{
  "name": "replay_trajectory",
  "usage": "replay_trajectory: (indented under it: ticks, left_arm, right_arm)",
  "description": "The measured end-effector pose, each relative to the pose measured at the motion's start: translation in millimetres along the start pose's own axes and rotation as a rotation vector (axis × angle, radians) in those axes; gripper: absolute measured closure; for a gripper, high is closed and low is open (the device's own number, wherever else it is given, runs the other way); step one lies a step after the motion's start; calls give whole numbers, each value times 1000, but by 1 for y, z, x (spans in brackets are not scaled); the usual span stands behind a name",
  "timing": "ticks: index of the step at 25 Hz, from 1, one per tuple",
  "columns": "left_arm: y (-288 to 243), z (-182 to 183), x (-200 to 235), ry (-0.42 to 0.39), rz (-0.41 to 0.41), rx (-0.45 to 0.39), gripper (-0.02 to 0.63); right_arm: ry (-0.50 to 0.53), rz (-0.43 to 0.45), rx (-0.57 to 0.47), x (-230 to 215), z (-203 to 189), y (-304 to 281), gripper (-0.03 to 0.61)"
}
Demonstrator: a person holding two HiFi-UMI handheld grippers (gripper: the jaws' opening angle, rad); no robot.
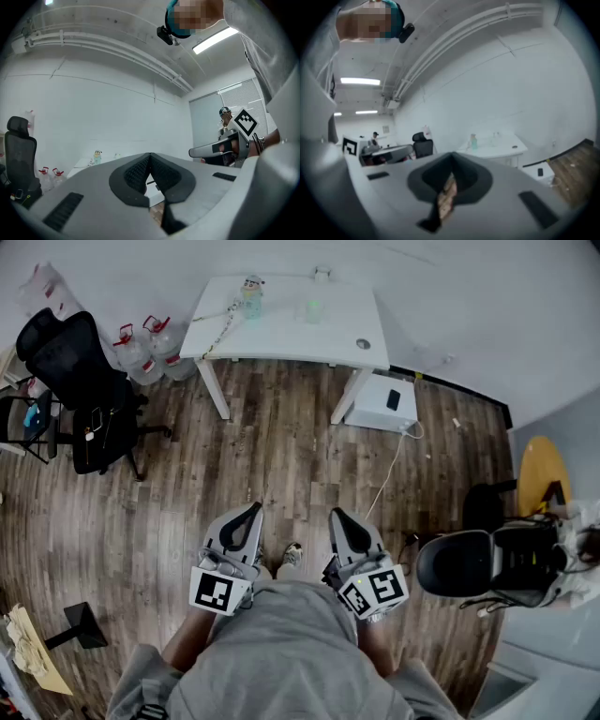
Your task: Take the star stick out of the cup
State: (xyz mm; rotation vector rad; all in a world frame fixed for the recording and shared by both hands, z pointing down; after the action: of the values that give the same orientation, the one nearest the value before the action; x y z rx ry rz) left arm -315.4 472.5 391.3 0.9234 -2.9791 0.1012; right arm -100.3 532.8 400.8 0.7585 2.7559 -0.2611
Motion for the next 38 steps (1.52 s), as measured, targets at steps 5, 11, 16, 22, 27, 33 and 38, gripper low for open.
replay_trajectory:
  ticks: [5,11,16,22,27,33,38]
  left_arm:
    - [-10,4,-3,16,19,-1,583]
    - [-19,-1,-16,16,23,-5,583]
    - [-25,-3,-34,16,19,-20,583]
    - [-35,-6,-45,9,21,-26,583]
    - [-44,-6,-58,20,5,-43,583]
    - [-59,-4,-59,19,-6,-51,584]
    - [-84,-6,-50,22,-16,-55,584]
  right_arm:
    - [-2,15,5,-12,5,-3,543]
    - [16,44,14,-22,4,0,543]
    - [15,47,8,-34,3,11,543]
    - [-4,36,-15,-50,4,21,543]
    - [-21,24,-21,-60,4,35,543]
    - [-9,8,-27,-73,8,32,543]
    - [4,-5,-24,-84,14,14,543]
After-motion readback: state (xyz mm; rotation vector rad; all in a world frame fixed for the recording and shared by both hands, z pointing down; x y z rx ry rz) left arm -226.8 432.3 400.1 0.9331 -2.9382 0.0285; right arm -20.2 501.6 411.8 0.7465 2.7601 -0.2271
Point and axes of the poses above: the fingertips, and each gripper's own axes: y backward along the fingers, x to its left, z out of its top, the point moved 8 cm from there along y, backward along the fingers, and after that the axes turned 14 degrees about z, right-handed, at the moved point
